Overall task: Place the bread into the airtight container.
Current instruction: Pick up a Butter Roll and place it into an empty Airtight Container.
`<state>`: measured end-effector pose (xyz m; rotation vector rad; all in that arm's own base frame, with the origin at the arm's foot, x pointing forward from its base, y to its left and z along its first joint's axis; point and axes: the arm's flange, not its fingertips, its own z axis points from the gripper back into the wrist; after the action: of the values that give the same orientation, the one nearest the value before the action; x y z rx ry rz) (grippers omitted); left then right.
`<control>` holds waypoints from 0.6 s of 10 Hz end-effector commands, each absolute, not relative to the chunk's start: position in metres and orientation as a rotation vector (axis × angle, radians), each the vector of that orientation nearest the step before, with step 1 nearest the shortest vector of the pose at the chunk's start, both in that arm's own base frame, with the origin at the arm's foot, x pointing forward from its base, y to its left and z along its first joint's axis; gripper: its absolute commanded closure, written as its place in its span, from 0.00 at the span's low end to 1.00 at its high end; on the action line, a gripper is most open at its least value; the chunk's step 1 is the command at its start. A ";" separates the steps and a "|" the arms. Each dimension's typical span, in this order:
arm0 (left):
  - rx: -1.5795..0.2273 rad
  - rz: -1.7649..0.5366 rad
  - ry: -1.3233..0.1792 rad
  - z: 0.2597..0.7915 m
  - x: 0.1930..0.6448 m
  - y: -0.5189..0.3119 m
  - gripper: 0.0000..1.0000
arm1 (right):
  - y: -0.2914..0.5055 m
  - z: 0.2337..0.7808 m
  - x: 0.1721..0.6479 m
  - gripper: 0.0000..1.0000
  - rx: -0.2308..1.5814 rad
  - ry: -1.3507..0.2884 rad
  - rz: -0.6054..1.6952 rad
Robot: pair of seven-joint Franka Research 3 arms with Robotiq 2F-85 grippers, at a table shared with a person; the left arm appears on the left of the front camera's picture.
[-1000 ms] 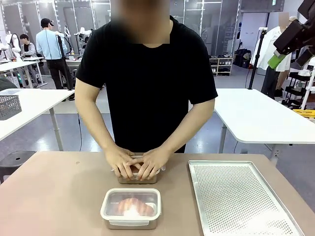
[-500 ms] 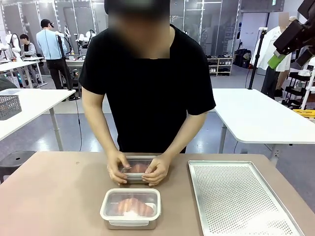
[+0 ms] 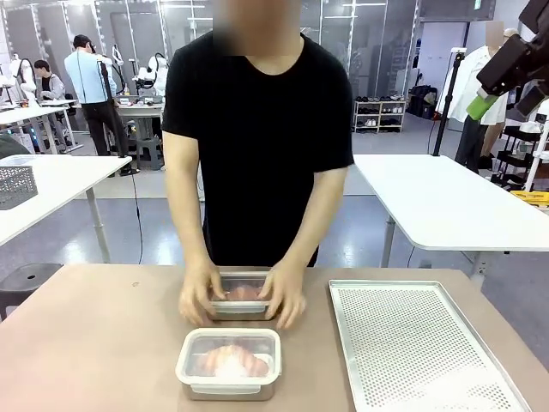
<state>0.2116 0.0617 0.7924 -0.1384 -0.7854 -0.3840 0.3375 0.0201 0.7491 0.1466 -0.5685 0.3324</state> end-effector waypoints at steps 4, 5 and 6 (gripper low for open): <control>-0.135 -0.386 -0.786 0.795 0.212 0.061 0.00 | 0.022 0.752 0.338 0.00 0.138 -0.559 0.318; -0.135 -0.386 -0.786 0.795 0.212 0.061 0.00 | 0.022 0.752 0.338 0.00 0.138 -0.559 0.318; -0.135 -0.386 -0.786 0.795 0.212 0.061 0.00 | 0.022 0.752 0.338 0.00 0.138 -0.559 0.318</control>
<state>0.2116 0.0617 0.7924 -0.1384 -0.7854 -0.3840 0.3375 0.0201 0.7491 0.1466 -0.5686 0.3324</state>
